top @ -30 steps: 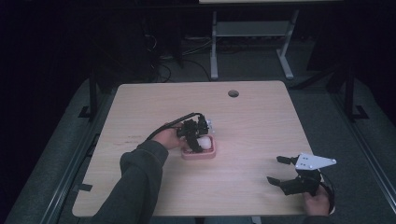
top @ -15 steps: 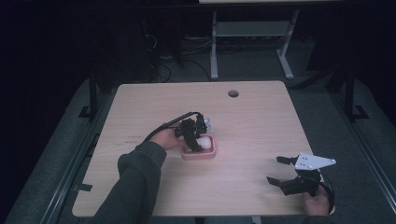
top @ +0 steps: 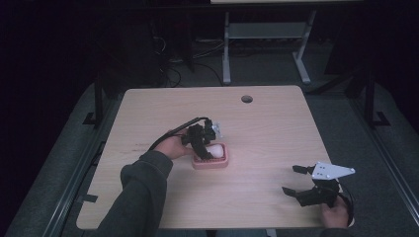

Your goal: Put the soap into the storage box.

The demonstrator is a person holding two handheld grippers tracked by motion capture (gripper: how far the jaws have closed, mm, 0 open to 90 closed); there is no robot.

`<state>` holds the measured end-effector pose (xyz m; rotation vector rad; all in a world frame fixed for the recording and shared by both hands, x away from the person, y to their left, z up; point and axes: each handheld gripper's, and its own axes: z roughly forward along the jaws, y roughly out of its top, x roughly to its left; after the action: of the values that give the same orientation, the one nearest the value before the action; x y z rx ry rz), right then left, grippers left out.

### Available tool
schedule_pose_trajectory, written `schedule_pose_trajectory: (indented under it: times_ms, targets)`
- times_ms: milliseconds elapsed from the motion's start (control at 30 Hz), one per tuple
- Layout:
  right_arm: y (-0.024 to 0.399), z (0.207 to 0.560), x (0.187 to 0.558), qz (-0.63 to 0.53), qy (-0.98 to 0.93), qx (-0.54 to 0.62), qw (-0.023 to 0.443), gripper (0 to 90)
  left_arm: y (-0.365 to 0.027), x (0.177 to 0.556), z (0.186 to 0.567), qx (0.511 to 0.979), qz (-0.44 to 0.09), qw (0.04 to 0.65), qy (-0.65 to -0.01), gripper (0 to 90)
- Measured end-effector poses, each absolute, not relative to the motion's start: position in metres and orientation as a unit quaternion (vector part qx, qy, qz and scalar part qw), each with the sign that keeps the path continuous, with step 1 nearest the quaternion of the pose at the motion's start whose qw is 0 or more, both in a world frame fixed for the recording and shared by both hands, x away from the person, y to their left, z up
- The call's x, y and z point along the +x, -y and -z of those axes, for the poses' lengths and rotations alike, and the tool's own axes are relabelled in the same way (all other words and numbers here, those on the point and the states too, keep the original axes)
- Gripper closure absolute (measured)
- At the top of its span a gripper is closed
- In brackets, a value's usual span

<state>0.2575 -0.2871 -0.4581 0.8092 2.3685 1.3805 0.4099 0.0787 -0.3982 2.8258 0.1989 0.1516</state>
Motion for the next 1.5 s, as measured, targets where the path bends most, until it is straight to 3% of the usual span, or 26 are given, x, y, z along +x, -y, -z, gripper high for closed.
schedule_pose_trajectory:
  times_ms: [1500]
  targets:
    - [0.284,0.459,0.259,-0.465,-0.824,0.289,0.143,13.5,-0.135,0.363,0.382,0.972,-0.080,0.204,-0.087,33.4]
